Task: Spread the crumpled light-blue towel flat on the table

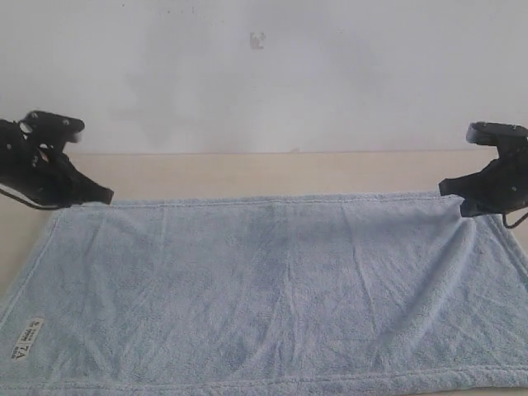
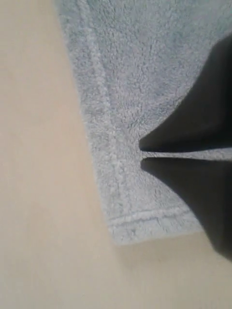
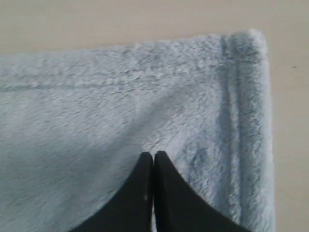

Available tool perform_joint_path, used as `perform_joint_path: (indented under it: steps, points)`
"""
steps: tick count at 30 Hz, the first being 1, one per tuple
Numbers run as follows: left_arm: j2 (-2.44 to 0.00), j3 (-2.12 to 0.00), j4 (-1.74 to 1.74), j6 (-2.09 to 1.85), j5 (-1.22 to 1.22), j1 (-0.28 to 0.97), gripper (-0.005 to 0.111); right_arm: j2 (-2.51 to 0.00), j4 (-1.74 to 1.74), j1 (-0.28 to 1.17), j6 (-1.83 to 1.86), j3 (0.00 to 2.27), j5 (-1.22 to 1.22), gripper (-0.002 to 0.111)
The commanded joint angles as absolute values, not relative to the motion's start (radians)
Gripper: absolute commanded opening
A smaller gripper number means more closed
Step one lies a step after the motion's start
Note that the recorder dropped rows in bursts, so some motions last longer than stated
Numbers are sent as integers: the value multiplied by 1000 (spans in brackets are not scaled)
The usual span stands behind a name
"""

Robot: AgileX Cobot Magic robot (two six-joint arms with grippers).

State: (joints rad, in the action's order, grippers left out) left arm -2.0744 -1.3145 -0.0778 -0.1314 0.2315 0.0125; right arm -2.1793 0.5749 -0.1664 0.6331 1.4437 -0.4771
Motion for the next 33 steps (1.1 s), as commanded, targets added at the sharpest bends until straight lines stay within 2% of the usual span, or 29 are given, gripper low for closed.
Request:
perform_joint_path:
  steps: [1,3,5,12,15,19,24,29,33]
  points:
    - [-1838,-1262,-60,0,344,10,4,-2004,567,-169,505,1434,-699,0]
    - [-1661,-1137,-60,94,343,10,4,-1877,567,-169,459,1322,-720,0]
    - [-1522,-1010,-60,120,334,10,4,-1738,567,-169,449,1169,-630,0]
    - [-1081,-632,-64,277,179,10,4,-1154,666,-159,398,553,-23,0]
    - [-891,-470,-64,373,59,10,4,-920,703,-149,369,418,73,0]
    - [-642,-336,-69,364,-25,10,4,-635,701,-118,367,343,56,0]
    - [-360,-272,-71,305,7,10,4,-387,697,-75,480,338,-85,0]
    - [-160,-272,-125,248,79,10,4,-280,697,-26,510,338,-132,0]
    - [-102,-272,-181,238,173,10,4,-280,697,-25,510,338,-256,0]
